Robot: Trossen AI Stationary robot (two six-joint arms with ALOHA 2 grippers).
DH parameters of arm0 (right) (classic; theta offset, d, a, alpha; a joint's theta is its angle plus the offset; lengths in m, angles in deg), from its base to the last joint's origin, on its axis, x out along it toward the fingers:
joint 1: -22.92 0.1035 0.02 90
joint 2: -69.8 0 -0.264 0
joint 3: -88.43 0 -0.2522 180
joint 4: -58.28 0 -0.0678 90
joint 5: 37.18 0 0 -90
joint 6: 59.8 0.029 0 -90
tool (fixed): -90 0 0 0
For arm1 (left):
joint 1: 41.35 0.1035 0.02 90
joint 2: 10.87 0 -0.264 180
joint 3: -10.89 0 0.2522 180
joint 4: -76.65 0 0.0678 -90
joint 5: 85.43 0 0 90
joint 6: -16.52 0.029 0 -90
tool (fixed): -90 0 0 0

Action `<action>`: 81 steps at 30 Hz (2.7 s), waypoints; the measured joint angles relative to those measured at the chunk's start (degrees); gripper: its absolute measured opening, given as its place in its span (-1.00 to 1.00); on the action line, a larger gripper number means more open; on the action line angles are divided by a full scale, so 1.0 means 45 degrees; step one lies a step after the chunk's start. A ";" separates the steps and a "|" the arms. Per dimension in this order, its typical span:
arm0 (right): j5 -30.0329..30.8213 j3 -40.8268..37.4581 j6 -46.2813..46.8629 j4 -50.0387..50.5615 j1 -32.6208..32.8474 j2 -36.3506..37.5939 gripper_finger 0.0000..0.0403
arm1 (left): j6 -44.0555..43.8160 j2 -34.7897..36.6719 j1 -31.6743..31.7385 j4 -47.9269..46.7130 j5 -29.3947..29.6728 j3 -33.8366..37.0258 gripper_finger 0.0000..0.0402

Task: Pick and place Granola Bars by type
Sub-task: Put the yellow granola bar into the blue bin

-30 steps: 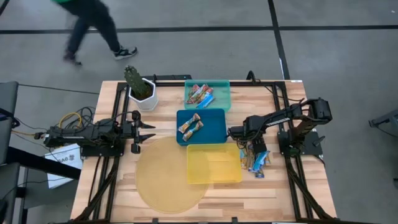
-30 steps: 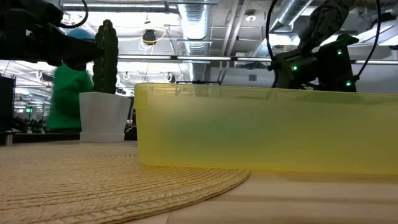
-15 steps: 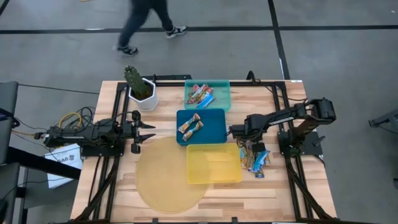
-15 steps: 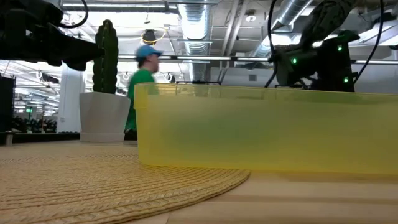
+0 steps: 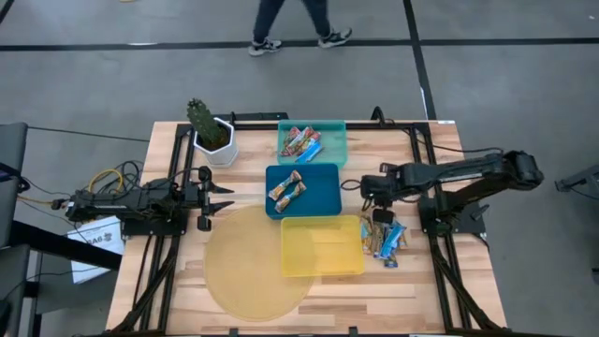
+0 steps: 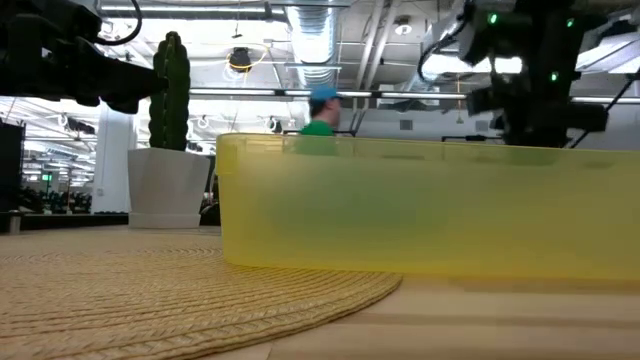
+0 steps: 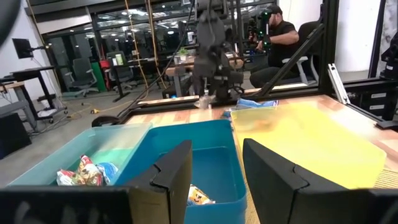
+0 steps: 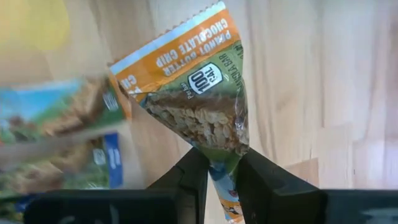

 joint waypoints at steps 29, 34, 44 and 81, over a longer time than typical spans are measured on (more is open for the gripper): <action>0.0023 0.0005 0.0651 -0.6217 0.0000 0.4514 -0.71 | 0.0104 0.0000 0.0001 0.0000 0.0004 0.0000 -0.32; -0.0020 0.0009 -0.0038 -0.7912 -0.0004 0.3482 -0.71 | 0.0021 -0.0002 -0.0002 0.0002 0.0004 0.0002 -0.32; -0.0057 0.1565 -0.1980 -0.9801 -0.0005 0.0357 -0.71 | 0.0055 -0.0001 0.0001 0.0000 0.0004 0.0001 -0.32; 0.1037 0.5459 -1.6941 -0.6296 0.0013 -0.4054 -0.71 | -0.0029 0.0000 0.0002 0.0000 0.0004 0.0000 -0.32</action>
